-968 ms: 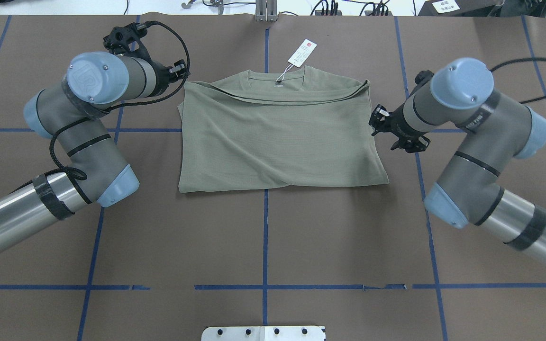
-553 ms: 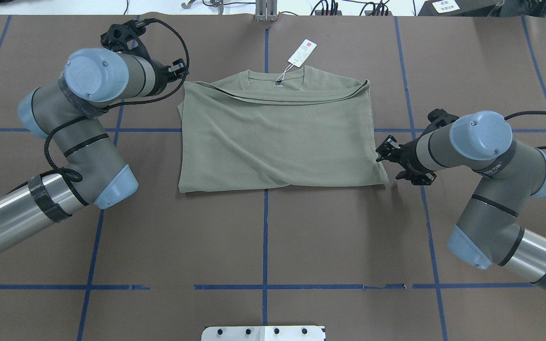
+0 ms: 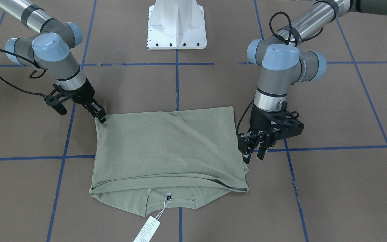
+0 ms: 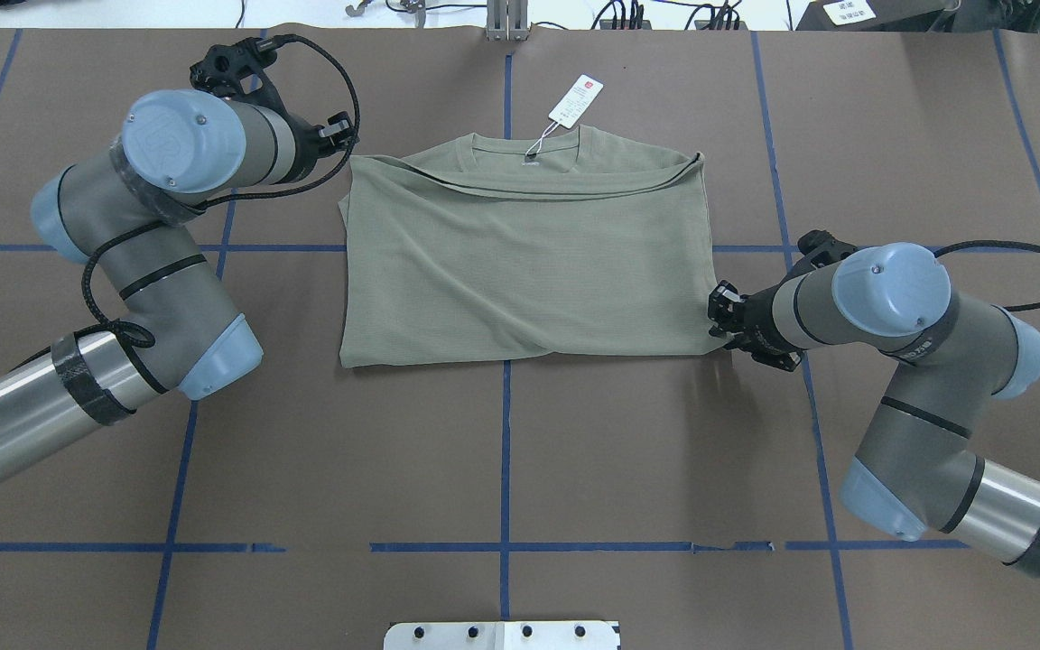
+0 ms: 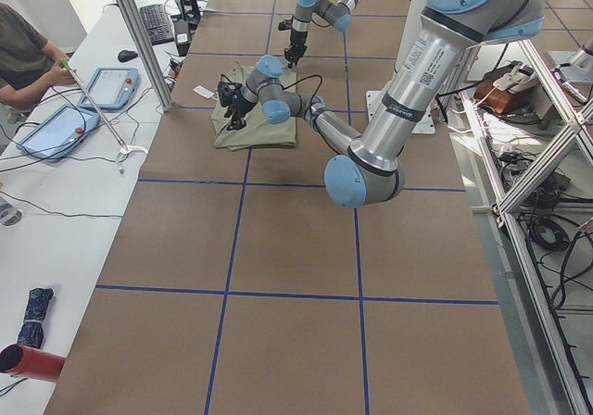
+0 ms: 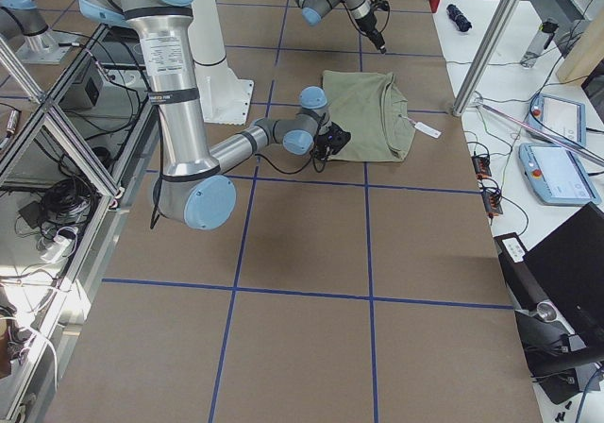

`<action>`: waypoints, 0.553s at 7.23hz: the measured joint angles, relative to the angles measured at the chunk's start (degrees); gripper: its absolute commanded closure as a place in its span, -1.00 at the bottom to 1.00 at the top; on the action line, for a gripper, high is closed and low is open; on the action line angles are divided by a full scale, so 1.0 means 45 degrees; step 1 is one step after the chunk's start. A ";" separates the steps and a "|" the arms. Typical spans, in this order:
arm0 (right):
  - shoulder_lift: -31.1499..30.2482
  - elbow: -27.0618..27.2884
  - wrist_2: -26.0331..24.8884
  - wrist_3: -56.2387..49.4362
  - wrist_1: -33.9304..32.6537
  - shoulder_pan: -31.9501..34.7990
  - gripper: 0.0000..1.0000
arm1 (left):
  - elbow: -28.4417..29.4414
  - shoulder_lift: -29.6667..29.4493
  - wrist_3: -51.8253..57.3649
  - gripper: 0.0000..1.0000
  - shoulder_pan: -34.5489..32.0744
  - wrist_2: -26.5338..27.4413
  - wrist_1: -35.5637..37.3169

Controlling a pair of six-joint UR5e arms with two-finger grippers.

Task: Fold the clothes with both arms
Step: 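Release the hem and move the right gripper to the folded shirt's side edge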

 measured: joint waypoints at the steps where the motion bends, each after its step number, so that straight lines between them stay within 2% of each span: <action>1: -0.0027 0.0166 -0.0004 0.0054 -0.0039 0.0012 1.00 | 0.0002 0.0013 -0.0004 -0.19 0.0018 0.0000 -0.0001; 2: -0.0244 0.0536 0.0012 0.0063 -0.0104 0.0035 1.00 | -0.0015 0.0021 -0.0033 -0.19 0.0052 -0.0015 -0.0008; 4: -0.1887 0.2426 0.0027 0.0078 -0.0199 -0.0302 1.00 | -0.0453 0.0144 -0.0177 -0.19 0.0269 -0.0154 -0.0001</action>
